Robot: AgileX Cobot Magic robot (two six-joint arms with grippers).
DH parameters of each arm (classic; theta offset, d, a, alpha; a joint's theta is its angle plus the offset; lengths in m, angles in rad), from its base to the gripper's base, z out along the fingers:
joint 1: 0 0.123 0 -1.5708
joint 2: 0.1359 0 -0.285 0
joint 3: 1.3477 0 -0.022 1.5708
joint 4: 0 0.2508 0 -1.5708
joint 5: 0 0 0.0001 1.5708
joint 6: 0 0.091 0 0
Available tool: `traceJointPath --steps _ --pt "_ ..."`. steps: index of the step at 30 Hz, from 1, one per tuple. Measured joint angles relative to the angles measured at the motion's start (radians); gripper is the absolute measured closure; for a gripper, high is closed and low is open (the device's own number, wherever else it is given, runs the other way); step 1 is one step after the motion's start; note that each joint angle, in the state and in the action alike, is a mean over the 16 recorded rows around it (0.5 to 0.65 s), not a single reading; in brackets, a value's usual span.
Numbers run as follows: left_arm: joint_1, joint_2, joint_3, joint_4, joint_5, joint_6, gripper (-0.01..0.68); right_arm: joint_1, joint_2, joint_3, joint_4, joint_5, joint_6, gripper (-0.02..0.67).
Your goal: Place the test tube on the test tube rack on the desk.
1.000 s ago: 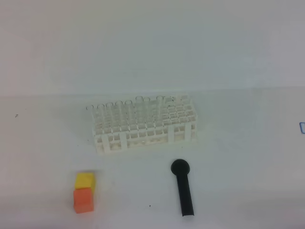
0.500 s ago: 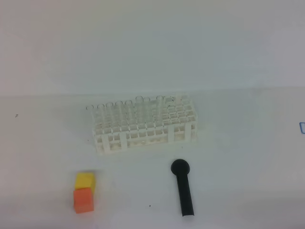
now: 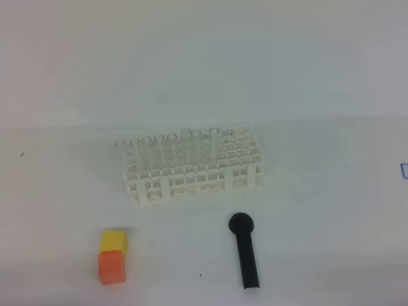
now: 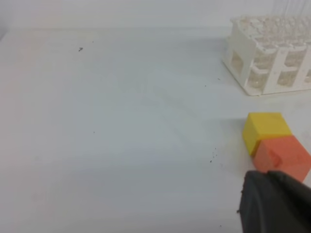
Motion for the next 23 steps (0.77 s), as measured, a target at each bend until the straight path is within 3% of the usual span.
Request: traceJointPath --steps 23 --pt "0.000 0.000 0.004 0.000 -0.002 0.000 0.674 0.000 0.000 0.000 0.000 0.000 0.000 0.650"
